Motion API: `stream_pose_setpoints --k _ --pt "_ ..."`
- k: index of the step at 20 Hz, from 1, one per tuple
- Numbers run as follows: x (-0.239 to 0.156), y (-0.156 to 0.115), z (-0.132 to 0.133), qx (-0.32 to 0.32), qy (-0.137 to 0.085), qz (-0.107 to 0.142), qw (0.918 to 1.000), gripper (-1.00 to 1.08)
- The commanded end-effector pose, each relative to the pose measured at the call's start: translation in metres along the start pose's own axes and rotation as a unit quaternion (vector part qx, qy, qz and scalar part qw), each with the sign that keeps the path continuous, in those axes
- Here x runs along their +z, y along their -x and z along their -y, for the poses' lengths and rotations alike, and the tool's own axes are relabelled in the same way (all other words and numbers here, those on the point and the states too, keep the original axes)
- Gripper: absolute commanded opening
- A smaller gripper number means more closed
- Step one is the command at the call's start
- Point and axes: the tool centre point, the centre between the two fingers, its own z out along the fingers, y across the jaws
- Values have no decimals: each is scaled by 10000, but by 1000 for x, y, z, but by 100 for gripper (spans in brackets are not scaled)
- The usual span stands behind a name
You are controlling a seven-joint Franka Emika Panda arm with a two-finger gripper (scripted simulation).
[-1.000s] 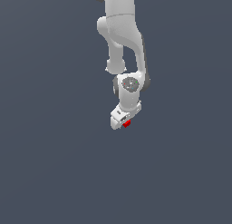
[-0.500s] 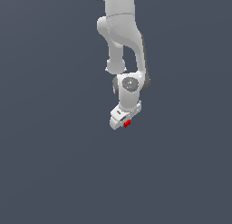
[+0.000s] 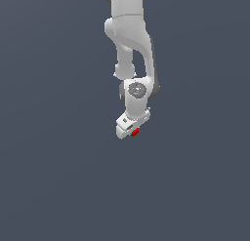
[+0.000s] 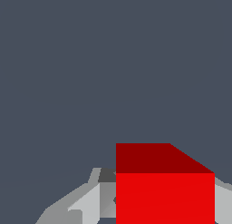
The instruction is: Pick up the red cube and move it to a goal position.
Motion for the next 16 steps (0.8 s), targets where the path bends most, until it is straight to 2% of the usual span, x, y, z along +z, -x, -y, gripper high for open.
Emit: stream_pose_setpoints --k 1,9,16 --pt "-1 9 -9 7 3 -1 10000 -100" --pt "-3 48 -45 8 5 -3 10000 -100" --pt "-3 58 -56 8 5 -3 10000 -100"
